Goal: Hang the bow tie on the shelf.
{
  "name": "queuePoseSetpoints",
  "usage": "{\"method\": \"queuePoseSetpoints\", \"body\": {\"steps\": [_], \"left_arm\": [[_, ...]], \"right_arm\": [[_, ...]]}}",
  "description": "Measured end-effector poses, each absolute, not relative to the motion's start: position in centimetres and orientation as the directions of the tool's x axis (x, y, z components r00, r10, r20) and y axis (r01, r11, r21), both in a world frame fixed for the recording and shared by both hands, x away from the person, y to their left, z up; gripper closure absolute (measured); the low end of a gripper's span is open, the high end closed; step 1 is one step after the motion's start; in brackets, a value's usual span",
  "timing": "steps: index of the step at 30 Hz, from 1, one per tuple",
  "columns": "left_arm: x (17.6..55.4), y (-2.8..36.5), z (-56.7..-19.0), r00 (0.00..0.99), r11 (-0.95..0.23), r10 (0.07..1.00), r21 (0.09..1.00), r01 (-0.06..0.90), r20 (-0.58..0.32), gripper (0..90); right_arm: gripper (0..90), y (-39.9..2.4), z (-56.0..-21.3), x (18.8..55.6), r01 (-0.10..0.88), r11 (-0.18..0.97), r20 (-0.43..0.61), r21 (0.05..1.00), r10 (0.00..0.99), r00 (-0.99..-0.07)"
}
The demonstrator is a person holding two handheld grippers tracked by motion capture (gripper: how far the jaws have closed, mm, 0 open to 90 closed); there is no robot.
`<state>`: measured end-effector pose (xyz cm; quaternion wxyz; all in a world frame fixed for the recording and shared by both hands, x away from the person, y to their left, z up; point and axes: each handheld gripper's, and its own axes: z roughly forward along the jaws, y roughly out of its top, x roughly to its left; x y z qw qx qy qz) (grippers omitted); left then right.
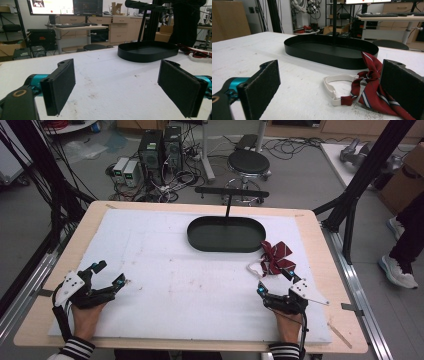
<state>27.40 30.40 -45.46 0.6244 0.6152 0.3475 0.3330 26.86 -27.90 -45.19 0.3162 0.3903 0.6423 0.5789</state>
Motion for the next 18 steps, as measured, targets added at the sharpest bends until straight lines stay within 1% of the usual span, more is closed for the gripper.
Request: {"method": "queuePoseSetpoints", "body": {"steps": [18], "left_arm": [[27.42,30.37,-45.46,0.536,0.022,0.844,1.000,0.012,-0.025,15.0]], "right_arm": [[2.3,-27.83,-45.16,26.93,0.145,0.026,0.046,0.989,0.880,-0.473]]}}
